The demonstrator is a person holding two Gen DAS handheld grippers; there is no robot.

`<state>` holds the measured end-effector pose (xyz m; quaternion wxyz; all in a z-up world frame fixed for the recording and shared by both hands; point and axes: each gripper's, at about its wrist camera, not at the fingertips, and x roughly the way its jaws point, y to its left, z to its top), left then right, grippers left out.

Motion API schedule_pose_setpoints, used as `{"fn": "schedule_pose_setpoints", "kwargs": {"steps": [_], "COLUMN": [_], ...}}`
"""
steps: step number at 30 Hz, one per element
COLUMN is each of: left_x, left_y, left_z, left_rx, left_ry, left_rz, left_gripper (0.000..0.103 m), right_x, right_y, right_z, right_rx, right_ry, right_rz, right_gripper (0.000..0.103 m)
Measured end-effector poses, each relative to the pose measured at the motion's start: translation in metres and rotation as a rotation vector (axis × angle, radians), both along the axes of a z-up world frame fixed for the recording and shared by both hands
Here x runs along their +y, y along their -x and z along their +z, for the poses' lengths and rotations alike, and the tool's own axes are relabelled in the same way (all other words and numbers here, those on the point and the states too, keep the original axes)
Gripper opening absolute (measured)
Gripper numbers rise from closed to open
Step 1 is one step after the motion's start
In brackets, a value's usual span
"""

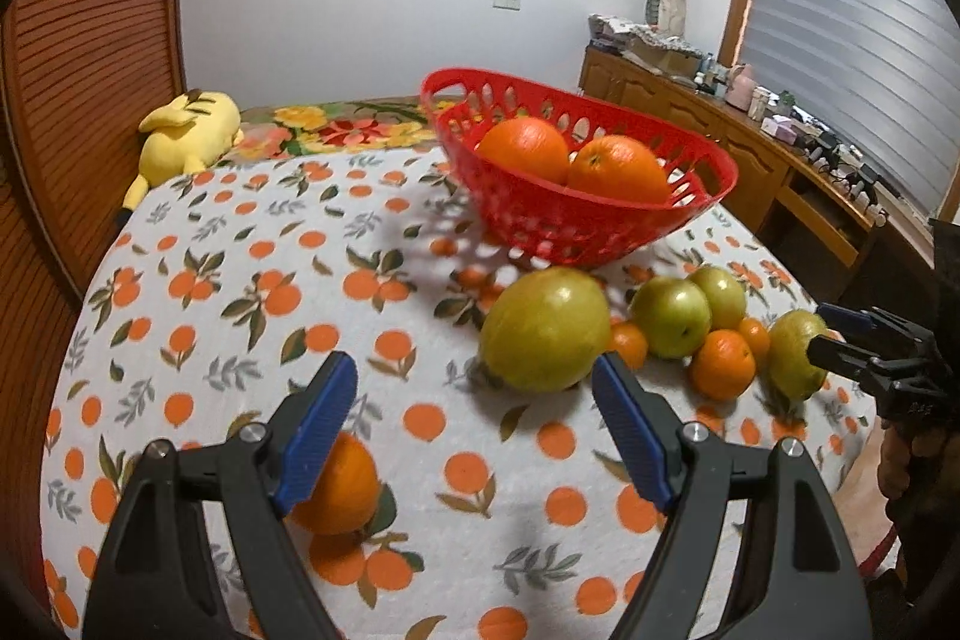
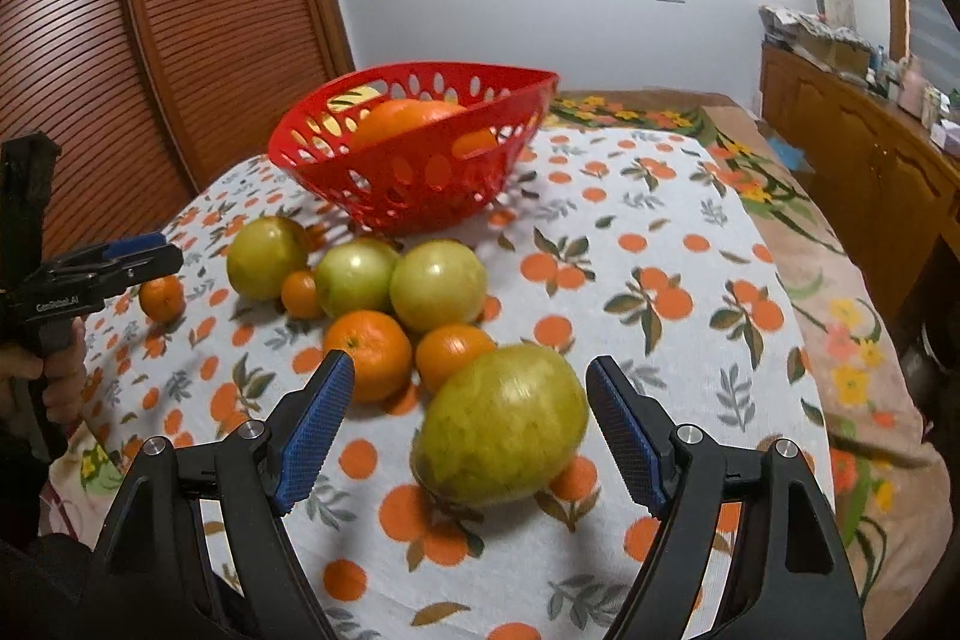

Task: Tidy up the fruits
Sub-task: 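Grasp a small tangerine with the left tool while the right tool grasps the green pomelo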

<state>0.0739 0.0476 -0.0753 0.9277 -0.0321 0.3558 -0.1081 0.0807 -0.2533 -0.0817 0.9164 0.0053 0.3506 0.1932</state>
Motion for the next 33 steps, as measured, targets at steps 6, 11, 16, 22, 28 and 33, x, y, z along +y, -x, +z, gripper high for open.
{"fn": "schedule_pose_setpoints", "kwargs": {"steps": [6,11,16,22,28,33], "left_x": [0.006,0.01,0.022,0.039,0.06,0.07], "left_y": [0.003,0.008,0.007,0.005,0.003,0.008], "left_z": [-0.013,-0.015,-0.016,-0.022,-0.03,-0.033], "left_rx": [-0.001,-0.01,-0.007,0.01,0.037,0.041], "left_ry": [-0.036,-0.084,-0.071,-0.075,-0.026,-0.011], "left_rz": [0.043,0.053,0.081,0.114,0.141,0.162], "left_gripper": [0.082,0.084,0.084,0.084,0.082,0.067], "right_x": [-0.003,-0.003,-0.003,-0.004,-0.004,-0.004], "right_y": [0.003,0.001,0.0,-0.001,-0.001,-0.001], "right_z": [-0.011,-0.017,-0.021,-0.026,-0.029,-0.03], "right_rx": [0.012,0.023,0.024,0.031,0.037,0.037], "right_ry": [0.006,-0.001,0.001,-0.003,-0.001,0.013], "right_rz": [-0.011,-0.012,-0.015,-0.02,-0.015,-0.019], "right_gripper": [0.082,0.082,0.082,0.082,0.08,0.072]}}
